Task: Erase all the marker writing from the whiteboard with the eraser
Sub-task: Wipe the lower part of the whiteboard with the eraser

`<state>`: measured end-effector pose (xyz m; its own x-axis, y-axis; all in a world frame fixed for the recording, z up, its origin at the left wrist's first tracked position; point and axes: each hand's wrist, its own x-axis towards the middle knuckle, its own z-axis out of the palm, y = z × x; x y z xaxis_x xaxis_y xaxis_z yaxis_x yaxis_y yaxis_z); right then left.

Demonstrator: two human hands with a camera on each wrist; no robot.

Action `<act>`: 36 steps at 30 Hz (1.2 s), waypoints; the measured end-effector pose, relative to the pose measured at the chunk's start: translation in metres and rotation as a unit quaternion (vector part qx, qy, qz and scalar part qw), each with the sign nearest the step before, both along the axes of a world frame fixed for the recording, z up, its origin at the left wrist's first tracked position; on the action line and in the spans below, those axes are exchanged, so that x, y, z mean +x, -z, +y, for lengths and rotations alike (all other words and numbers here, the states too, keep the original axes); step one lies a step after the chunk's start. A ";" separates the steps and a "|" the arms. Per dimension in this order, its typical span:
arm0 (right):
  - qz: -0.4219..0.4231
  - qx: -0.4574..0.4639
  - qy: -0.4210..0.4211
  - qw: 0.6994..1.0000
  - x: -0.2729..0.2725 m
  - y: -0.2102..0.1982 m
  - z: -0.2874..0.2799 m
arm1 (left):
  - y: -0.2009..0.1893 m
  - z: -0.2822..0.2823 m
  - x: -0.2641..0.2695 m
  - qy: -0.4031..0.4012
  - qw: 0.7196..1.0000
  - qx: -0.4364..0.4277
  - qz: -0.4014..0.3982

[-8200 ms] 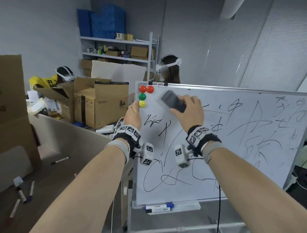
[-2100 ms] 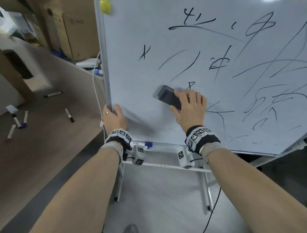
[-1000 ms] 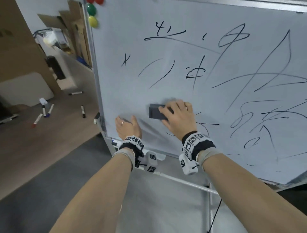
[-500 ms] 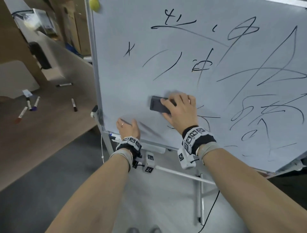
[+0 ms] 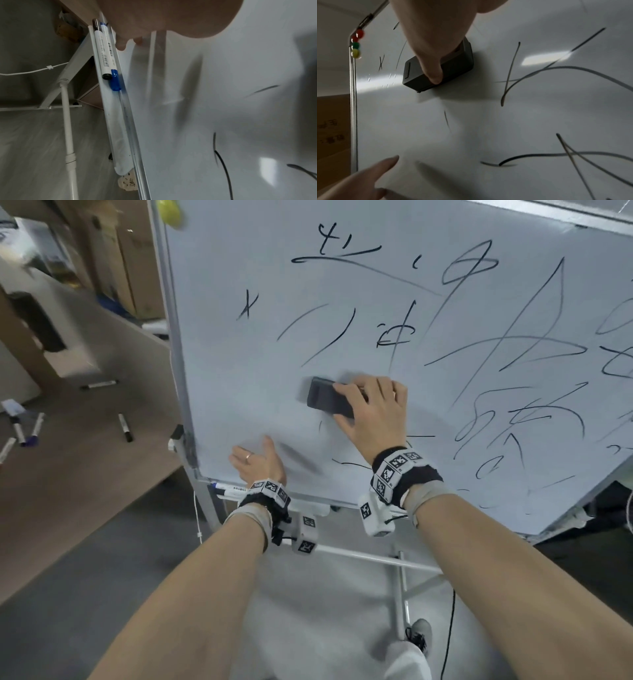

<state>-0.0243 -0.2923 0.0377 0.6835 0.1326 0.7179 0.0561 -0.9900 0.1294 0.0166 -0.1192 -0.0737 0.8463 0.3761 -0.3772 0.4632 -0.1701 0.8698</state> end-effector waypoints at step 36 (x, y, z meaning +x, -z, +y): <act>0.052 -0.030 0.024 0.998 -0.023 0.068 -0.059 | 0.002 -0.046 0.013 0.038 0.999 -0.008 -0.025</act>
